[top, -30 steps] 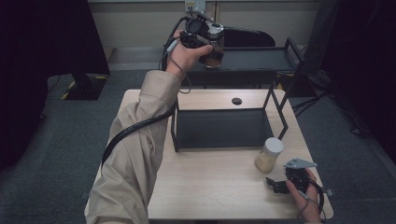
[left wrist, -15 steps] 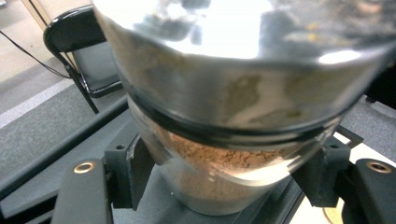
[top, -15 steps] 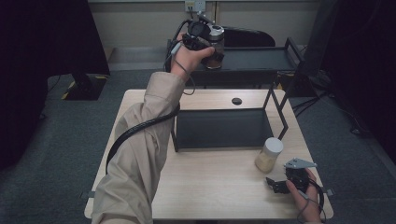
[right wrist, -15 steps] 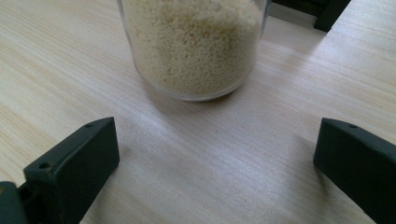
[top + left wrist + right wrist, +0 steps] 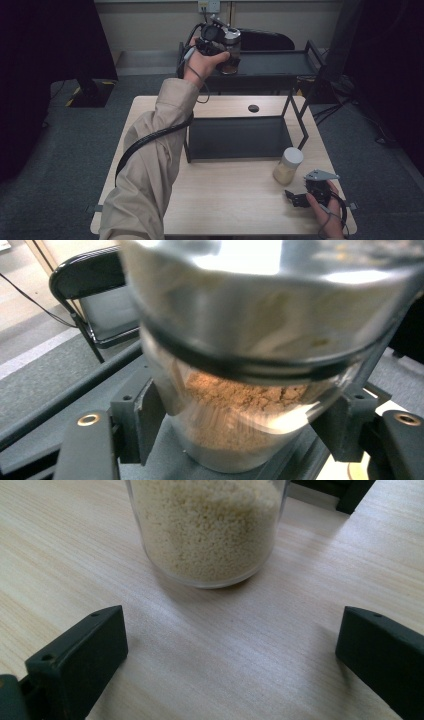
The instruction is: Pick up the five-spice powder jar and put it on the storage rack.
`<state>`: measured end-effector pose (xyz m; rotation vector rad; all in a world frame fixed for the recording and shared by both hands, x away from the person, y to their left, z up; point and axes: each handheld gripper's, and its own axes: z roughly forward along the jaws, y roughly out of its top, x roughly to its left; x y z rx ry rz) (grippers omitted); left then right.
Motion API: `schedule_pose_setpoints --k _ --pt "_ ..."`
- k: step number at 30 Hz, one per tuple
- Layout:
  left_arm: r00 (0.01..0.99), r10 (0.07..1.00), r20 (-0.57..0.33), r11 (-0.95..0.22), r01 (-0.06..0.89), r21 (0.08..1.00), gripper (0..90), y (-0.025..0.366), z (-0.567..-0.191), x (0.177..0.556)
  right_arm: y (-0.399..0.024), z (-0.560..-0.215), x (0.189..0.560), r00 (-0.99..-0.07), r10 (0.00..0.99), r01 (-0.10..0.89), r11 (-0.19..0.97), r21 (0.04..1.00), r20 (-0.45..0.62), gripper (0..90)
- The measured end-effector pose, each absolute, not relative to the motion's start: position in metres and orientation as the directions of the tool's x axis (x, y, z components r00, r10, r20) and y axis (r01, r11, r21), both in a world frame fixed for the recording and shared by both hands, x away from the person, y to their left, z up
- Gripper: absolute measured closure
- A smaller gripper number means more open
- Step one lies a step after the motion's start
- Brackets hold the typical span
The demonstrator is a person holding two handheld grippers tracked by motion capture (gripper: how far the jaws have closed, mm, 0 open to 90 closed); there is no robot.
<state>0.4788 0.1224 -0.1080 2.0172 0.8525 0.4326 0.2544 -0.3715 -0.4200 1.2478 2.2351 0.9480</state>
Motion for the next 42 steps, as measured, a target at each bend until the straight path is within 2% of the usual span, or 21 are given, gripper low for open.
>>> schedule_pose_setpoints --k 5,9,28,42 --pt "0.673 0.738 -0.05 -0.346 0.441 0.828 11.2 0.123 -0.107 0.475 -0.372 -0.42 0.254 -0.516 0.856 0.578 0.369 0.728 -0.024 0.0" --pt "0.658 0.751 -0.053 -0.33 0.445 0.833 7.4 0.127 -0.106 0.467 -0.372 -0.42 0.254 -0.516 0.856 0.578 0.369 0.728 -0.024 0.0" --pt "0.637 0.769 -0.058 -0.26 0.395 0.881 1.0 0.136 -0.122 0.419 -0.372 -0.42 0.254 -0.516 0.856 0.578 0.369 0.728 -0.024 0.0" --pt "0.691 0.717 -0.086 -0.242 0.363 0.9 1.4 0.155 -0.145 0.392 -0.372 -0.42 0.254 -0.519 0.854 0.575 0.371 0.729 -0.025 0.0"
